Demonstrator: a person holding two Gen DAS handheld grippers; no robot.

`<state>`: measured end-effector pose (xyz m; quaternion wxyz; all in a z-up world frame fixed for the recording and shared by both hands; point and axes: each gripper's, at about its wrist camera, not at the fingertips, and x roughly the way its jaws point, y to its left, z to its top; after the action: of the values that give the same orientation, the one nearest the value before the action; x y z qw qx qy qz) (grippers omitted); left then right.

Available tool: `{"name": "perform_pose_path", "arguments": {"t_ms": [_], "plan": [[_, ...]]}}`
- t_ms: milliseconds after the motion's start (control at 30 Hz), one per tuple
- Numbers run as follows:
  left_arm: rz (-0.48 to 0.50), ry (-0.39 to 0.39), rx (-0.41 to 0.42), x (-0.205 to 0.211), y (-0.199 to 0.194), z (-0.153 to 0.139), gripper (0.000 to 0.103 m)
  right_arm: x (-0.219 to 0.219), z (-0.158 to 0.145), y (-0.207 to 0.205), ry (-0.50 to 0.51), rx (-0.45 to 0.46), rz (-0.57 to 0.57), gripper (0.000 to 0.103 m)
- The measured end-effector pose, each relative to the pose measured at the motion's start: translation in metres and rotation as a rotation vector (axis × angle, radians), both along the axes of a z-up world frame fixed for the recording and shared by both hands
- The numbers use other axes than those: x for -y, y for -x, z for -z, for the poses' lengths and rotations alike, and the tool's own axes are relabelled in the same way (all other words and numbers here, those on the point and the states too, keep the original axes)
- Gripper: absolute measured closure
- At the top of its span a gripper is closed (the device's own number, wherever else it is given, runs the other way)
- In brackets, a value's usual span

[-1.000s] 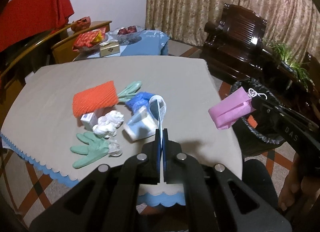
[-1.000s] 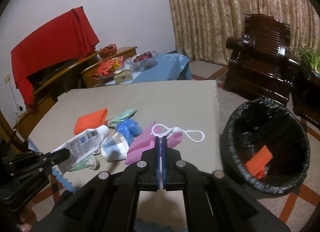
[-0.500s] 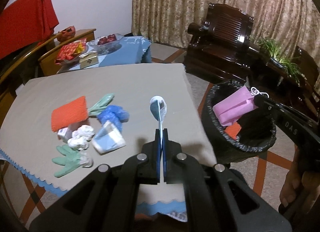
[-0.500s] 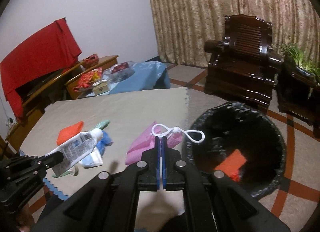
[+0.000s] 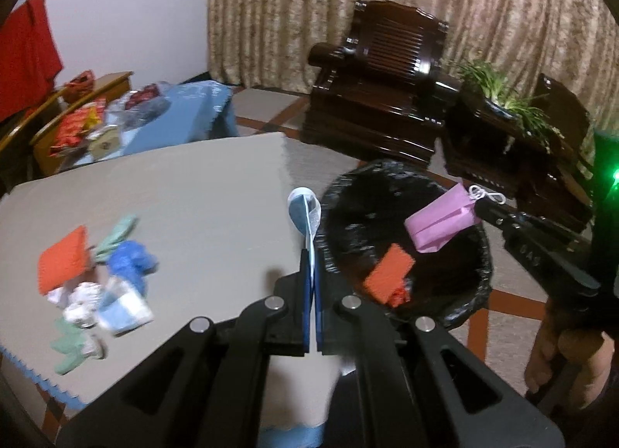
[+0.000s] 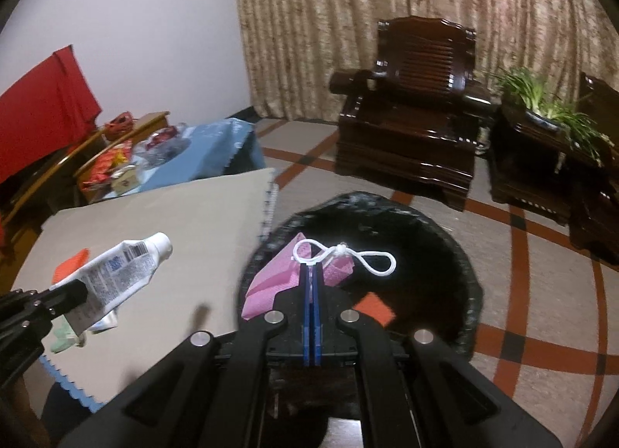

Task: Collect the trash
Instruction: 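Carry the pink sponge and toothpaste tube to the bin and release both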

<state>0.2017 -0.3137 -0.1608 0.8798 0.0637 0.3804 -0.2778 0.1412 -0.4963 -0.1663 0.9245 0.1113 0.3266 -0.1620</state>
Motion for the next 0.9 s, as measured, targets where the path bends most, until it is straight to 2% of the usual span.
{"name": "perform_pose_path", "arguments": {"t_ms": [400, 467, 500, 533, 567, 733, 833, 900], "plan": [[0.105, -0.016, -0.038, 0.093, -0.024, 0.034, 0.102, 0.068, 0.042, -0.018, -0.027, -0.072, 0.071, 0.101], [0.118, -0.031, -0.048, 0.104, -0.031, 0.044, 0.097, 0.079, 0.052, -0.024, -0.042, -0.098, 0.077, 0.097], [0.118, -0.035, -0.050, 0.106, -0.034, 0.049, 0.088, 0.081, 0.054, -0.025, -0.046, -0.102, 0.083, 0.092], [0.122, -0.046, -0.051, 0.109, -0.038, 0.055, 0.073, 0.083, 0.059, -0.026, -0.053, -0.111, 0.087, 0.088], [0.116, -0.056, -0.046, 0.109, -0.040, 0.058, 0.068, 0.085, 0.063, -0.026, -0.056, -0.117, 0.094, 0.081], [0.098, -0.099, -0.037, 0.090, -0.042, 0.069, 0.063, 0.084, 0.071, -0.007, -0.082, -0.120, 0.127, 0.079], [0.061, -0.106, -0.041, 0.065, -0.046, 0.072, 0.053, 0.076, 0.069, 0.005, -0.098, -0.113, 0.133, 0.079], [0.032, -0.110, -0.043, 0.044, -0.049, 0.072, 0.050, 0.064, 0.062, 0.012, -0.097, -0.099, 0.118, 0.077]]}}
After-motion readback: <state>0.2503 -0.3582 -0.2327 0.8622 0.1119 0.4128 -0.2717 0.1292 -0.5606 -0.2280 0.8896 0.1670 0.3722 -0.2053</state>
